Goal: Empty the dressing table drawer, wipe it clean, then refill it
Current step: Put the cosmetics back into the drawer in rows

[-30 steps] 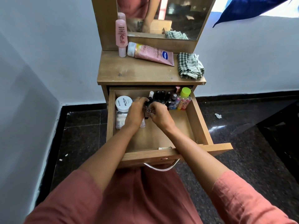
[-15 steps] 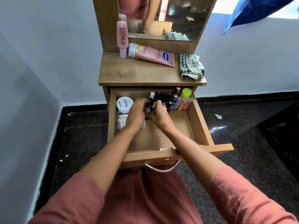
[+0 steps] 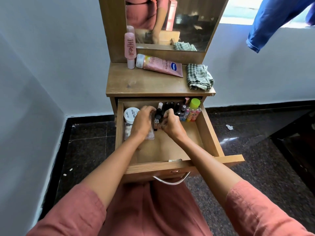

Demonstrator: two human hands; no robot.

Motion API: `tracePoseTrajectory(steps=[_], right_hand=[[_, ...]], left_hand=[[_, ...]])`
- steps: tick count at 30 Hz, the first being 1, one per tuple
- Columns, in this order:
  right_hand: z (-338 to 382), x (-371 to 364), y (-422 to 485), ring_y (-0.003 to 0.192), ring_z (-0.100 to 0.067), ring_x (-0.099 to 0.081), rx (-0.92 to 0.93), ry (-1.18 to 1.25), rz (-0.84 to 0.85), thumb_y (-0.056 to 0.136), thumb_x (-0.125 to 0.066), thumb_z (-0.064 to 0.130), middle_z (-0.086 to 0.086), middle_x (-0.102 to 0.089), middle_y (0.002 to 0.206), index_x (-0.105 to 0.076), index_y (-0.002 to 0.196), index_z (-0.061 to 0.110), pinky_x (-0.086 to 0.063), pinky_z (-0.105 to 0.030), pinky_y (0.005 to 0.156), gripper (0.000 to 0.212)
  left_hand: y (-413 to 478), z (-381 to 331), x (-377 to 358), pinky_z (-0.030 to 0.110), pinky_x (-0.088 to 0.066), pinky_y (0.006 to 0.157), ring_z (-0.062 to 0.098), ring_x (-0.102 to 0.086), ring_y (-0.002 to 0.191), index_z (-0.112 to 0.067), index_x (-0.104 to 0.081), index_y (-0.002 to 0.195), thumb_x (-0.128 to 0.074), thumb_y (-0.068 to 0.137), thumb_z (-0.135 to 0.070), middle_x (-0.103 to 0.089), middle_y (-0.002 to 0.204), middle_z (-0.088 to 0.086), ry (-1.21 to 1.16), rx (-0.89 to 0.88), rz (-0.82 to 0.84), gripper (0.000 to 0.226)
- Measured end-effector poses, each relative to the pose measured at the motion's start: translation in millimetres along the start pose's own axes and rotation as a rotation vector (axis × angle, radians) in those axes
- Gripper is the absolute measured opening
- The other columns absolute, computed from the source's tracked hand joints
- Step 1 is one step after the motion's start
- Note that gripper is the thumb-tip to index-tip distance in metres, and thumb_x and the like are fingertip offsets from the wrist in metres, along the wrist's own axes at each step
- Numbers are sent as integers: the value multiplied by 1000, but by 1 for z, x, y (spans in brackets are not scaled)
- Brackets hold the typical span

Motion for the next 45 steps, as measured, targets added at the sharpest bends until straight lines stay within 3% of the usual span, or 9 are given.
tracePoseTrajectory(steps=[8, 14, 18, 24, 32, 36, 39, 41, 45], right_hand=[[37, 43, 25, 77, -30, -66, 127, 7, -110, 79, -62, -4, -20, -67, 85, -62, 87, -1, -56, -42, 68, 9], [66, 71, 71, 69, -9, -55, 195, -9, -168, 79, -65, -2, -7, -60, 84, -65, 93, -2, -45, -15, 62, 14], [65, 77, 115, 103, -23, -57, 202, -92, -199, 77, -71, 9, -14, -62, 112, -62, 111, 2, -43, -27, 91, 36], [66, 78, 162, 123, -26, -45, 224, -214, -119, 73, -75, 20, -13, -50, 131, -47, 130, 7, -34, -37, 106, 65], [63, 73, 190, 125, -25, -41, 253, -299, 1, 72, -77, 24, -15, -42, 135, -40, 135, 4, -30, -22, 101, 76], [64, 75, 195, 121, -25, -41, 242, -287, 56, 68, -80, 23, -17, -39, 132, -42, 133, 2, -29, -13, 88, 78], [65, 74, 195, 122, -26, -43, 250, -337, 74, 66, -81, 27, -15, -46, 132, -46, 131, 6, -32, -21, 92, 77], [67, 73, 191, 121, -25, -46, 241, -327, 71, 65, -81, 29, -12, -52, 131, -47, 130, 8, -35, -27, 97, 76], [71, 71, 176, 114, -25, -48, 252, -320, 72, 64, -82, 25, -13, -51, 125, -51, 125, 8, -32, -20, 84, 71]], left_hand=[[23, -15, 37, 12, -37, 84, 17, -58, 104, -5, -62, 109, -49, 90, 0, -63, 110, 10, -1, -117, -119, 23], [73, -20, 71, 13, -38, 82, 23, -56, 107, -2, -60, 109, -47, 89, -1, -61, 113, 15, -77, -16, -323, 24], [114, -13, 84, 29, -43, 102, 24, -48, 121, -5, -51, 118, -58, 84, -3, -51, 126, 14, -103, 62, -419, 35], [150, -2, 79, 32, -45, 103, 21, -49, 123, -9, -42, 126, -69, 79, -17, -48, 131, 9, -240, 108, -394, 55], [168, 1, 74, 20, -35, 102, 15, -46, 124, -11, -34, 132, -68, 81, -28, -46, 136, 6, -284, 140, -425, 63], [168, -1, 77, 11, -38, 93, 7, -49, 110, -9, -41, 126, -62, 86, -22, -52, 129, 4, -252, 138, -408, 47], [165, -2, 80, 23, -41, 99, 18, -53, 118, -8, -46, 127, -60, 88, -19, -55, 130, 7, -221, 117, -428, 42], [161, -2, 81, 21, -42, 96, 19, -54, 117, -8, -49, 125, -61, 87, -19, -57, 128, 8, -196, 114, -439, 41], [147, -8, 85, 17, -41, 92, 19, -57, 113, -8, -51, 124, -63, 86, -20, -59, 125, 8, -188, 78, -457, 41]])
Point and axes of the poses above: each hand's wrist, its own y-axis towards the middle knuckle, its own x-axis out of the back of the hand, z = x × y, the point moved 2 cm from there along y, towards the middle knuckle
